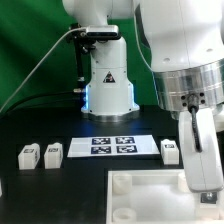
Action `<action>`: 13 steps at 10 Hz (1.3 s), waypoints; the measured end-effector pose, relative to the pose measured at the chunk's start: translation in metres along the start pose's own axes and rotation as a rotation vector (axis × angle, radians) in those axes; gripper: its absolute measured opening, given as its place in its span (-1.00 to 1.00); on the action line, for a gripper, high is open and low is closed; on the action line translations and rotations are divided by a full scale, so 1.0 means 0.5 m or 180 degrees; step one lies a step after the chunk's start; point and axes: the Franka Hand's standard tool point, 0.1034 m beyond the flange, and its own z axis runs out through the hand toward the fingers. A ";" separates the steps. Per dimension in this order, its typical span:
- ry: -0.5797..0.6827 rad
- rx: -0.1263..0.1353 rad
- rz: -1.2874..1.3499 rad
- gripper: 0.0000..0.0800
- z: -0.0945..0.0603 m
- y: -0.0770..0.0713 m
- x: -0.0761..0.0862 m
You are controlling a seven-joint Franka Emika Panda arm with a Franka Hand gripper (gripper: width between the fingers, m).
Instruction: Assemble one leg
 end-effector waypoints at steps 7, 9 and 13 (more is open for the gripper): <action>-0.0055 0.0043 -0.0635 0.62 -0.062 0.031 -0.037; -0.0100 0.0097 -0.0670 0.62 -0.095 0.026 -0.056; -0.0092 0.0082 -0.0672 0.62 -0.088 0.028 -0.053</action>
Offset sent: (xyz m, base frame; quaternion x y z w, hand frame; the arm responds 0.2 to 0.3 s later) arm -0.0105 0.0075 0.0002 0.0160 0.0630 -0.1934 0.9790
